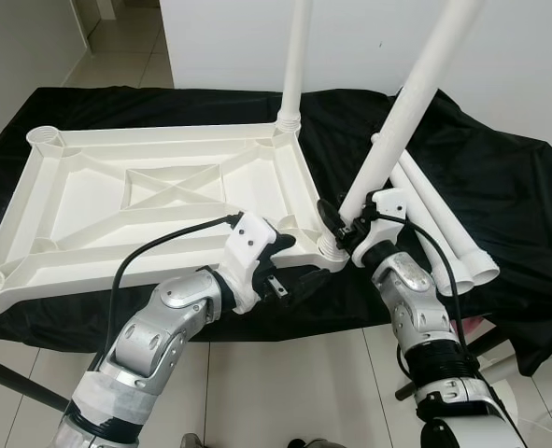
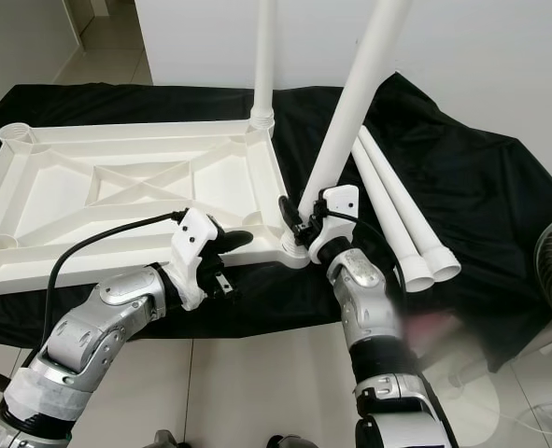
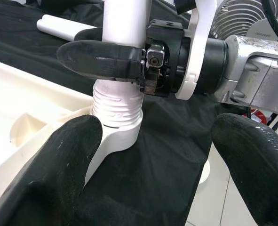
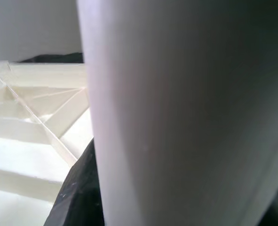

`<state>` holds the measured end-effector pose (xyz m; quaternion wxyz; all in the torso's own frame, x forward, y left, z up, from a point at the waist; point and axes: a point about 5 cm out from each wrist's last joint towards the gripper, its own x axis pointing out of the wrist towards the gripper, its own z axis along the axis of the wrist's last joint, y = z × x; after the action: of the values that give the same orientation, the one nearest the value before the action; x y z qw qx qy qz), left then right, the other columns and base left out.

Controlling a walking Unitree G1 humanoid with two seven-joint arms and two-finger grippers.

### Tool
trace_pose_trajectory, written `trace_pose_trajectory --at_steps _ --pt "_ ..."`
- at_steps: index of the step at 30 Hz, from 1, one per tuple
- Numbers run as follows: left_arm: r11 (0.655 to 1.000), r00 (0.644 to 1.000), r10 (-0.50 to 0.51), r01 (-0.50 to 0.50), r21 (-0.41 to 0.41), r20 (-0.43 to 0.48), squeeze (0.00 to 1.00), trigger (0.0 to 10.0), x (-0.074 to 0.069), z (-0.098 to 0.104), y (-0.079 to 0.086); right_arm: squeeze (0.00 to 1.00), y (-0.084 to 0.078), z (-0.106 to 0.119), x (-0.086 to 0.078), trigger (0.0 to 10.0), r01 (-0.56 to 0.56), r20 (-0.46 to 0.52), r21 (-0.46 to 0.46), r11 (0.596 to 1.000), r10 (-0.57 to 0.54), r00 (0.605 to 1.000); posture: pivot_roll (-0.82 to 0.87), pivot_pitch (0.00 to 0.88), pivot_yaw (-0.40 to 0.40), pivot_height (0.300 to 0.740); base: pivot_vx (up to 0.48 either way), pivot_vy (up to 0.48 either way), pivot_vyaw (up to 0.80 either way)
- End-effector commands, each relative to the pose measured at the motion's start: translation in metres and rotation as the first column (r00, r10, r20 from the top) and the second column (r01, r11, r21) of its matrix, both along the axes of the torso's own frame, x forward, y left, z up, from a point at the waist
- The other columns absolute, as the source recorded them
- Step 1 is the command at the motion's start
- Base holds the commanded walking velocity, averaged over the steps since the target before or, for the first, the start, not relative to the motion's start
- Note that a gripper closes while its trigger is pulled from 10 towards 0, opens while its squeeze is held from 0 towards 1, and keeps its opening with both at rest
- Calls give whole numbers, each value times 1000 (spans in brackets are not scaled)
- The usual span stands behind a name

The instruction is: Building children table

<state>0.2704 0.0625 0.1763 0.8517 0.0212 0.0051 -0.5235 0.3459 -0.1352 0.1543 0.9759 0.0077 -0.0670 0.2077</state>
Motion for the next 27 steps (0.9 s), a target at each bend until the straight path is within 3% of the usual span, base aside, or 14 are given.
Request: trace_pose_trajectory --at_steps 1,4,16,21,27 --pt "1000 1000 -9 9 8 2 0 10000 -2 1 1 0 -3 -37 -8 10000 -8 -132 -113 994 -7 991 11 122 -16 740 0 0 0" --pt "1000 1000 -4 4 6 2 0 10000 -1 2 1 0 4 -35 -13 10000 -90 -60 -240 967 78 995 11 124 -16 740 0 0 0" --pt "1000 1000 1 -1 6 3 0 10000 0 2 1 0 7 -37 -17 10000 -143 -51 -260 955 134 990 13 126 -16 740 0 0 0" --pt "1000 1000 -3 3 7 5 0 10000 1 4 1 0 5 -35 -18 10000 -155 -63 -96 983 149 987 9 124 -8 740 0 0 0" --pt "1000 1000 -5 5 7 11 0 10000 2 5 1 0 -7 -36 -6 10000 -82 -174 -42 996 74 982 11 117 -9 740 0 0 0"
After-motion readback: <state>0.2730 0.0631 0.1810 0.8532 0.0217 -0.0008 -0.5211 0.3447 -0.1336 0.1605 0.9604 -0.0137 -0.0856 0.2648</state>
